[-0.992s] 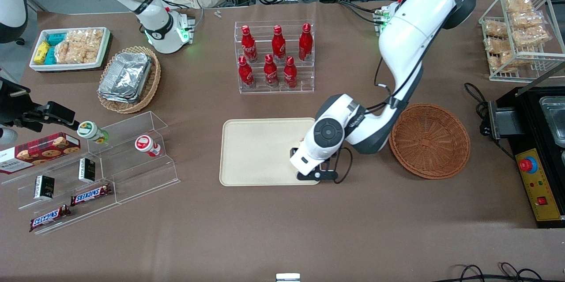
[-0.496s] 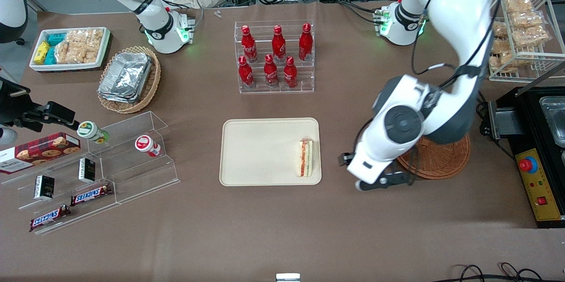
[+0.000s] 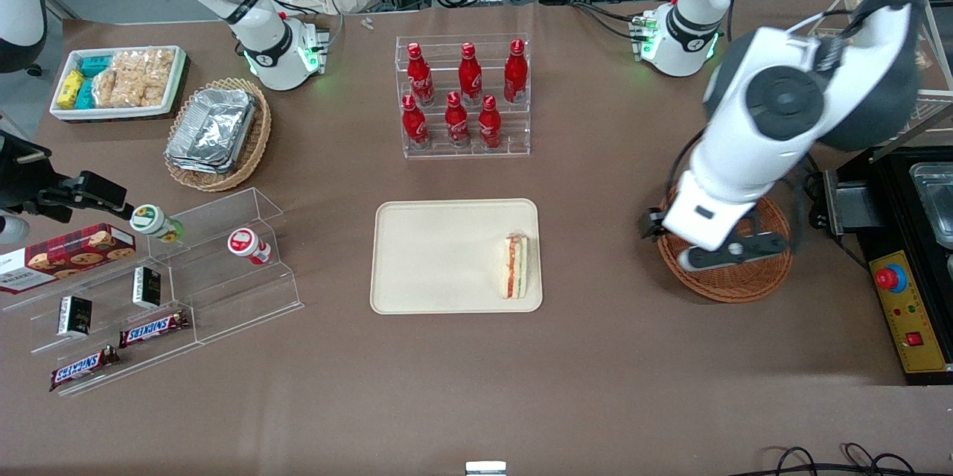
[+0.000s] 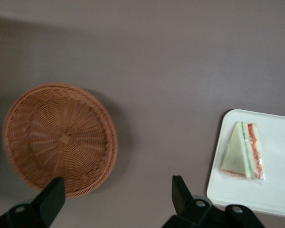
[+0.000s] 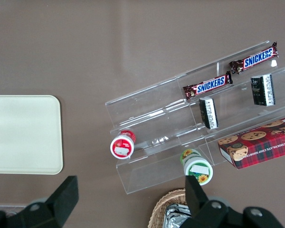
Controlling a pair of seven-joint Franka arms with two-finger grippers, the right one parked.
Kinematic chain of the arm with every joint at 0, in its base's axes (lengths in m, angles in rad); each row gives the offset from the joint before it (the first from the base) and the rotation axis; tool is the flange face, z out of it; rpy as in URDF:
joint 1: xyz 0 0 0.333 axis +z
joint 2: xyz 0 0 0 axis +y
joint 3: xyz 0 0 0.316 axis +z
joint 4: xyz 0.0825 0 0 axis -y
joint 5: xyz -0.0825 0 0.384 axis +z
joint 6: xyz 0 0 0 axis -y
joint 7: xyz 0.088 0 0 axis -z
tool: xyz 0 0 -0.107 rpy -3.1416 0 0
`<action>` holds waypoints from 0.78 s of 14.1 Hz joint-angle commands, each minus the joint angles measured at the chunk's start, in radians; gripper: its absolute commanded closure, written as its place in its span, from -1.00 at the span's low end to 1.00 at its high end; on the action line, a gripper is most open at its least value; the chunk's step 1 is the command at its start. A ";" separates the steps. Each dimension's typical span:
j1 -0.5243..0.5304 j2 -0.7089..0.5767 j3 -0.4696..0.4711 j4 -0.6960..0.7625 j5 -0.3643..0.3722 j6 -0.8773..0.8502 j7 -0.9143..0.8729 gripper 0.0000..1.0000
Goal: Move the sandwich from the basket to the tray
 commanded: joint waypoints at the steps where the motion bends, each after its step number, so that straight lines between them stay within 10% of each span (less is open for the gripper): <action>1: 0.126 -0.083 -0.006 -0.042 -0.095 -0.061 0.165 -1.00; 11: -0.026 -0.119 0.385 -0.005 -0.106 -0.128 0.546 -1.00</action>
